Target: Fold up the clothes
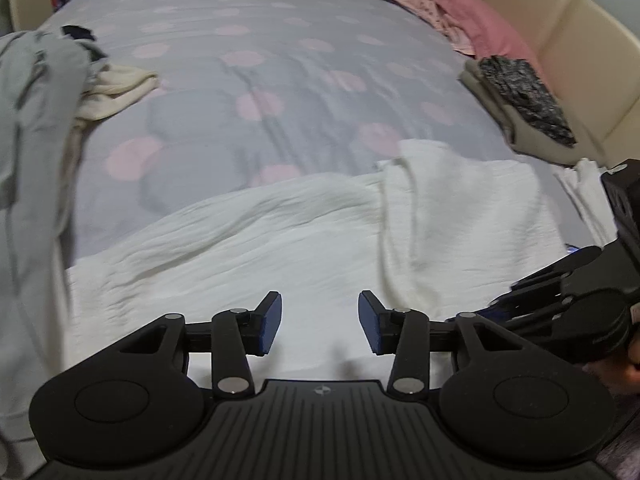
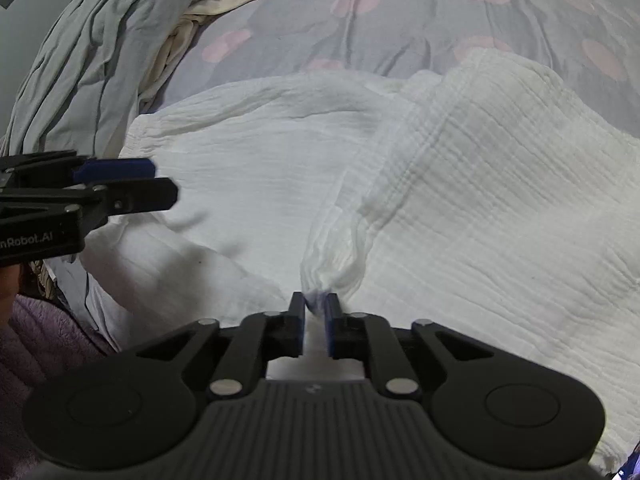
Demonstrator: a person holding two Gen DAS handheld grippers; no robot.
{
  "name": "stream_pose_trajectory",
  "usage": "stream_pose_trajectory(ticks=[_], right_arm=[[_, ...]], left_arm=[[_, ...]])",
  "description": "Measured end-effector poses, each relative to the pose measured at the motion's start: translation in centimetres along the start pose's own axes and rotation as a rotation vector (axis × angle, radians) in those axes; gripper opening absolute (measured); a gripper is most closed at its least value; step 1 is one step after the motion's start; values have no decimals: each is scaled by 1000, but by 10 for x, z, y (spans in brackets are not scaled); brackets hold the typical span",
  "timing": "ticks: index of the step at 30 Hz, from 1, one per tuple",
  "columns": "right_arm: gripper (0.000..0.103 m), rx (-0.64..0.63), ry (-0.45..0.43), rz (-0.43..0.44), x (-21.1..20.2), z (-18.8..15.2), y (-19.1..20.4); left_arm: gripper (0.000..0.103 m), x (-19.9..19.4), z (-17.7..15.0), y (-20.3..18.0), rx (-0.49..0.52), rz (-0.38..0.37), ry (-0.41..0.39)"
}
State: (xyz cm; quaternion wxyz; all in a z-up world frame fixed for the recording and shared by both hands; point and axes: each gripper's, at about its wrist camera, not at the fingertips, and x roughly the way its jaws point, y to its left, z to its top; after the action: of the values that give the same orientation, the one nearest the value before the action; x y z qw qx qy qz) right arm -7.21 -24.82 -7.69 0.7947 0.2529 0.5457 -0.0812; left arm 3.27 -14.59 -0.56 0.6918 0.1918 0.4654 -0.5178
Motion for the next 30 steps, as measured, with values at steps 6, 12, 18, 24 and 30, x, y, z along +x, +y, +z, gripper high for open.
stream_pose_trajectory(ticks=[6,12,18,24,30], right_arm=[[32,-27,-55,22,-26,3,-9],[33,49,-179,-170,-47,29,-45],[33,138,-248,-202,-52,64,-79],[33,127,-242,-123,-34,99,-71],[34,93,-188,-185,-7,118,-62]], left_arm=[[41,23,16,-25,43,-37,13],[40,46,26,-49,96,-70,24],[33,72,37,-59,118,-70,47],[28,85,44,-66,139,-88,55],[22,95,44,-65,142,-96,83]])
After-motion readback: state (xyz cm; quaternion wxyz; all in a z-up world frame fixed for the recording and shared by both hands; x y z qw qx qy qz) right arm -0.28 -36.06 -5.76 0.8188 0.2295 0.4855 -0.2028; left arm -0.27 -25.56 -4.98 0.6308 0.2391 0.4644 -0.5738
